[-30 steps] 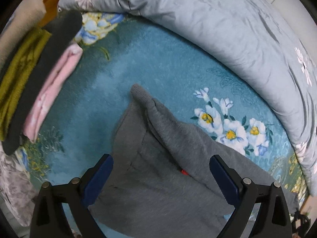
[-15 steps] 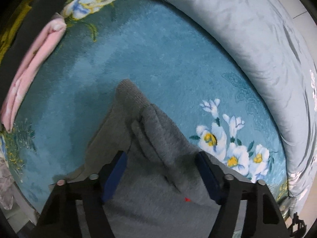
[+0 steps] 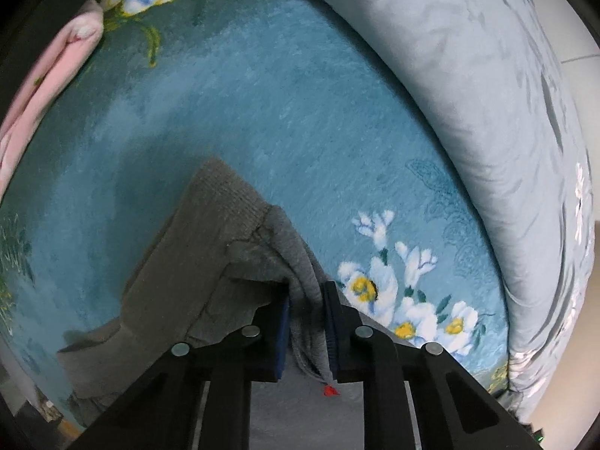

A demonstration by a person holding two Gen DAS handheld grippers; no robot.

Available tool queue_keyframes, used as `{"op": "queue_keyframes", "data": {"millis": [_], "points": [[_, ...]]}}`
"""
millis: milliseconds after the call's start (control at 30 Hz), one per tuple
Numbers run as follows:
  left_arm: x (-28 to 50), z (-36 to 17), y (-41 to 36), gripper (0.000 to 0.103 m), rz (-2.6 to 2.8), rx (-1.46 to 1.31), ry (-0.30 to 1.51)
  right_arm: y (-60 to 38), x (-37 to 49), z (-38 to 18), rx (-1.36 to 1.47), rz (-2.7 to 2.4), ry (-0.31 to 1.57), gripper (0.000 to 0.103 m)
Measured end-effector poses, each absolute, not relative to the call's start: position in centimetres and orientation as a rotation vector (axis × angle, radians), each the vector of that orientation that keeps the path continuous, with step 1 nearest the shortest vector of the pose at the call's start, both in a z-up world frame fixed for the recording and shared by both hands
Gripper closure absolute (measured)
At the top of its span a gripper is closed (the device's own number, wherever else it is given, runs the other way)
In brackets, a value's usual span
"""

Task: Fold clothes

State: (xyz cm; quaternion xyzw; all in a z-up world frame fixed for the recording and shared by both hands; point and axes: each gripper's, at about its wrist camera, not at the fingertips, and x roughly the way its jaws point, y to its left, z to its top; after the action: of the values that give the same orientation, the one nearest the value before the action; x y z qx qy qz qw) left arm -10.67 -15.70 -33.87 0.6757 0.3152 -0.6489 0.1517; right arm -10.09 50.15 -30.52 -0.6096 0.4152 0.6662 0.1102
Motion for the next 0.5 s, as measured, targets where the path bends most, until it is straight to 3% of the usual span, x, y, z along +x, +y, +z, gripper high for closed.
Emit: {"op": "queue_keyframes", "data": {"millis": [267,367,400,500], "points": [[-10.8,-33.6,-15.0,0.085,-1.873,1.941,0.897,46.7,-13.2,-33.3,-1.887,1.845,0.972,0.060],[-11.0,-33.4,-14.9,0.085,-1.886,1.939,0.907,46.7,-13.0,-34.0,-1.892,1.792,0.918,0.093],[-10.9,-33.3,-14.9,0.085,-1.890,1.935,0.917,47.2,-12.4,-33.8,-1.865,1.786,0.978,0.098],[-10.7,-32.5,-15.4,0.091,-1.893,1.894,1.022,48.9,-10.7,-33.0,-1.766,1.795,1.162,0.100]]}}
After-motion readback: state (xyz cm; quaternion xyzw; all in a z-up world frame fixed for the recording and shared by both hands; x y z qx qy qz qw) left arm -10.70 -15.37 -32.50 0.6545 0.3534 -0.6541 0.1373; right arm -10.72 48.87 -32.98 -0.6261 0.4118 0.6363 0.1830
